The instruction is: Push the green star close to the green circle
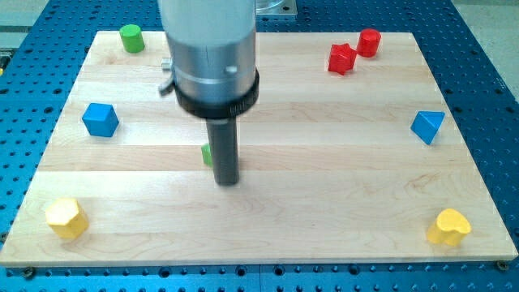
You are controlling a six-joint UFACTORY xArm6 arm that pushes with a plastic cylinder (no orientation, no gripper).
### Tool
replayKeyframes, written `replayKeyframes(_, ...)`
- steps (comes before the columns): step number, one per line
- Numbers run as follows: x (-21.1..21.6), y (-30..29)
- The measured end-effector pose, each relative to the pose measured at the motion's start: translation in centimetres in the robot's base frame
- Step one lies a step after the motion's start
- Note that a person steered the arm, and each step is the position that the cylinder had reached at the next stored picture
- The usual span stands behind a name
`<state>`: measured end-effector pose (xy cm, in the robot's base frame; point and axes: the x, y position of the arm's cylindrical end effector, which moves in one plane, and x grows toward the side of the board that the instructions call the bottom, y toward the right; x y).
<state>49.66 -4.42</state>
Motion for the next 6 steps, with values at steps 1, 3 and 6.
replayKeyframes(1, -6.6, -1.3)
replayKeyframes(3, -15.5, -6.4)
replayKeyframes(6, -15.3, -11.1)
